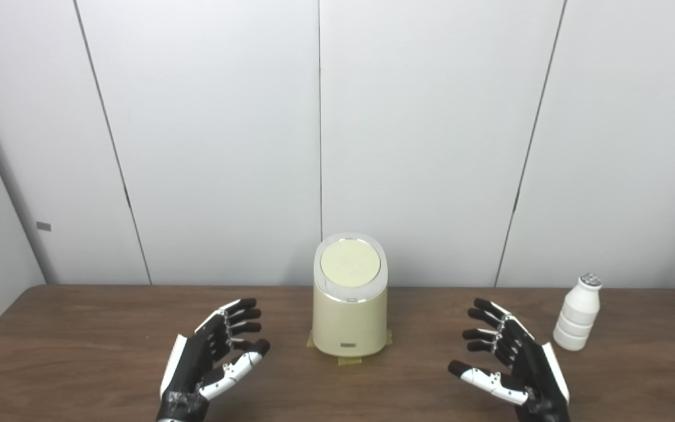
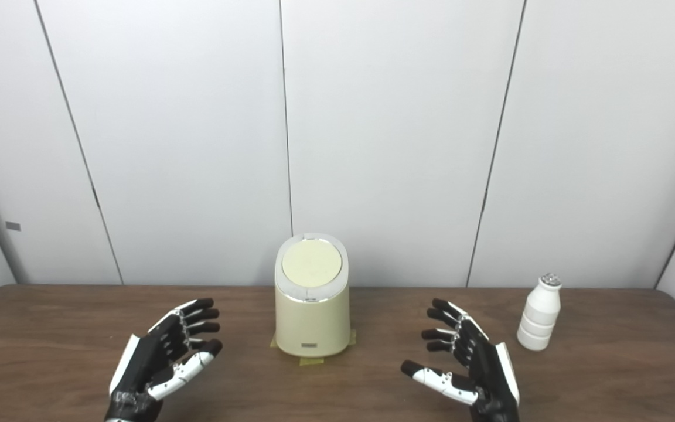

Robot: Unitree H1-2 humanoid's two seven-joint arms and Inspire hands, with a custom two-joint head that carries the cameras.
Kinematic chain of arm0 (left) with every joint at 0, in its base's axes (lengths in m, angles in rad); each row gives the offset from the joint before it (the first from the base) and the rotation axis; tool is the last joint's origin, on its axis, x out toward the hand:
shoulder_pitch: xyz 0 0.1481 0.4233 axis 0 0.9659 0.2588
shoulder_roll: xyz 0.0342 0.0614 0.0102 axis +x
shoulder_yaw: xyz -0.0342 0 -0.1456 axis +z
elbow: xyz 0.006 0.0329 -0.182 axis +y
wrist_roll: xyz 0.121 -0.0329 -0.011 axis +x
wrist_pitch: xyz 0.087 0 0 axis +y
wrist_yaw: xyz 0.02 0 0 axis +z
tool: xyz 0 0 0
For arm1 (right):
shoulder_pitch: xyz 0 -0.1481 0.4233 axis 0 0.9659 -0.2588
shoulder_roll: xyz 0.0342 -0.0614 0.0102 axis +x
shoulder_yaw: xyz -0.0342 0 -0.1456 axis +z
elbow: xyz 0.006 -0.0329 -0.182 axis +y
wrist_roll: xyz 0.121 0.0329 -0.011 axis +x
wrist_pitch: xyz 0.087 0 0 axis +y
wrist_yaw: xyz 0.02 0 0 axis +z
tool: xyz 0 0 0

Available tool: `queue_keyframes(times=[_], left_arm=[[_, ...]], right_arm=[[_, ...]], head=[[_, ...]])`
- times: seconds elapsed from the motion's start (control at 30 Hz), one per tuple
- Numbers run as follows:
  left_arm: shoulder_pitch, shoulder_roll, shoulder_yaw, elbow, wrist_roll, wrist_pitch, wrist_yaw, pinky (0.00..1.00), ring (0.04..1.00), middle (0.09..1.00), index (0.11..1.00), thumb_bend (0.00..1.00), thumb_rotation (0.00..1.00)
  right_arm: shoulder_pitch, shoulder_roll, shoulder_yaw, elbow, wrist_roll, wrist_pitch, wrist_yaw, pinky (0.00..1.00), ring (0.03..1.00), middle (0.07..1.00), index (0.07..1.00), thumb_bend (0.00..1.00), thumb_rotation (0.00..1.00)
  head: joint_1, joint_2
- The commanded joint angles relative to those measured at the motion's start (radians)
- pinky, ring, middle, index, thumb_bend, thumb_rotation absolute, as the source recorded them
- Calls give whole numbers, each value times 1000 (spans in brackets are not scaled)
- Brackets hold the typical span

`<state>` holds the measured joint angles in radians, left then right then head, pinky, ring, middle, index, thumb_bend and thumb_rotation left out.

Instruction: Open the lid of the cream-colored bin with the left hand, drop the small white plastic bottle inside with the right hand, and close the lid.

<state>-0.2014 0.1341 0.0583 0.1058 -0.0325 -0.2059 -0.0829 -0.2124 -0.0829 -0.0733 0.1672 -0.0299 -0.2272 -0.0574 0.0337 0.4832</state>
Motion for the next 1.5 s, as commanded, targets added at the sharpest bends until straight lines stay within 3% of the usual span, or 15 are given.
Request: queue_keyframes(times=[0.0,0.53,0.7,0.93,1.23,1.47], left_arm=[[-44,-1,1,-14,1,-24,9,561,715,756,799,632,220],[-45,-2,0,-6,4,-33,10,570,711,758,796,643,239],[-64,-49,0,-61,0,40,43,627,747,784,819,699,285],[-148,-76,-3,-85,74,101,109,857,867,866,914,762,346],[-267,-80,-13,-33,165,165,160,841,873,874,933,811,393],[-386,-84,-54,70,256,222,205,962,984,976,989,851,333]], right_arm=[[-35,-6,-4,-30,1,-26,-2,577,638,772,780,758,163],[-30,2,-3,-52,5,0,-4,583,639,770,778,744,129],[-31,-6,-8,-32,16,-9,3,567,643,772,782,744,144],[-36,-20,-7,-9,0,-41,1,594,662,774,778,727,153],[-33,-17,-11,-2,20,-46,9,567,649,769,772,728,126],[-32,-18,-8,6,11,-64,9,575,656,773,776,707,115]], head=[[1,-1],[1,-8],[10,-19],[8,-26],[12,-29],[1,-36]])
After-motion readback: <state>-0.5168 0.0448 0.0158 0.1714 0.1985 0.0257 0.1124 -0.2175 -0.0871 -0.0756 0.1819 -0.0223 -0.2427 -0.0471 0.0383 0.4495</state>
